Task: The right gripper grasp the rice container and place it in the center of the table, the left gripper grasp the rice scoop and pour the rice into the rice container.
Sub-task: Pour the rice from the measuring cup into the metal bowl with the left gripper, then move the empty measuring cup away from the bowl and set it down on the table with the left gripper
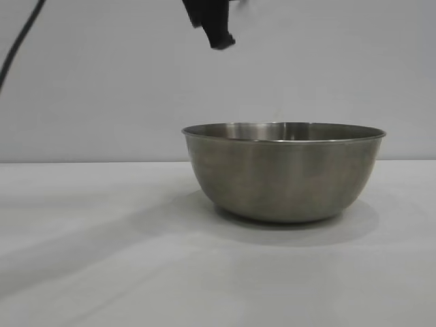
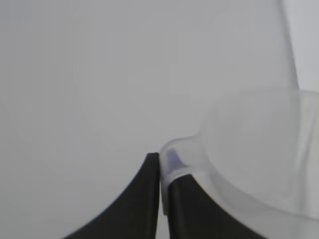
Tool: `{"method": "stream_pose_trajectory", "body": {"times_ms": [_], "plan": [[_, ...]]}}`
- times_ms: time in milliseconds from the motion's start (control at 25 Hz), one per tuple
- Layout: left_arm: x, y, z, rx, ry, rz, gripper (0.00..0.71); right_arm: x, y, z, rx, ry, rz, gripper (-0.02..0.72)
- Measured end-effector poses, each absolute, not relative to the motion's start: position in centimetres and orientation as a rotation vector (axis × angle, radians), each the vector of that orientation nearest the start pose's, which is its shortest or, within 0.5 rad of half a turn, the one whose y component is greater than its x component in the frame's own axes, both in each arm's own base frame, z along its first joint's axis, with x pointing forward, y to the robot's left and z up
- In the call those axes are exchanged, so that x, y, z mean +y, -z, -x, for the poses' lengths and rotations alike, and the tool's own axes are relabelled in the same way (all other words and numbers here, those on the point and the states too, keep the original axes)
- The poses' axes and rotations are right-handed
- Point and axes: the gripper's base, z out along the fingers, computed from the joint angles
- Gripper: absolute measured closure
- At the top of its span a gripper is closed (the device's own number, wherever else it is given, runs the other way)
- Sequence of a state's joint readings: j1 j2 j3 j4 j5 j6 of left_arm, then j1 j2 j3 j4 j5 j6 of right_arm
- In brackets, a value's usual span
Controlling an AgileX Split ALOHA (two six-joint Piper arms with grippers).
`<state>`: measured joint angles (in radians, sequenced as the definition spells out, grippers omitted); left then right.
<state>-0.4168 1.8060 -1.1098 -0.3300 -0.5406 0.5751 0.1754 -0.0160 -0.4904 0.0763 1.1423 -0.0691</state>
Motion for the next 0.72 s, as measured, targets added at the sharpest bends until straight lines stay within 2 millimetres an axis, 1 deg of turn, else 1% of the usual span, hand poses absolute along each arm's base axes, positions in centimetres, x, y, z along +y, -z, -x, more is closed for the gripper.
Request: {"method": "stream_pose_trajectory", "body": {"times_ms": [120, 200, 240, 360, 440, 560, 720], "plan": [[-11.8, -24.3, -39.2, 1.766, 0.034, -0.336, 0.71, 0.4, -26.8, 1.1, 2.104, -0.156, 0.266, 0.297], [-9.7, -23.4, -39.4, 1.829, 0.084, -0.26, 0.71, 0.4, -26.8, 1.1, 2.104, -0.156, 0.266, 0.297], [-8.9, -23.0, -39.3, 1.855, 0.124, -0.216, 0.71, 0.4, -26.8, 1.1, 2.104, -0.156, 0.266, 0.297], [-6.8, -21.5, -38.8, 1.891, 0.204, -0.174, 0.71, 0.4, -26.8, 1.1, 2.104, -0.157, 0.264, 0.297], [-6.0, -20.4, -38.1, 1.898, 0.228, -0.217, 0.71, 0.4, -26.8, 1.1, 2.104, -0.157, 0.264, 0.297], [-5.2, -19.4, -37.4, 1.904, 0.235, -0.246, 0.71, 0.4, -26.8, 1.1, 2.104, -0.157, 0.264, 0.297], [-5.0, -18.1, -36.7, 1.883, 0.262, -0.261, 0.71, 0.4, -26.8, 1.1, 2.104, -0.157, 0.264, 0.297]]}}
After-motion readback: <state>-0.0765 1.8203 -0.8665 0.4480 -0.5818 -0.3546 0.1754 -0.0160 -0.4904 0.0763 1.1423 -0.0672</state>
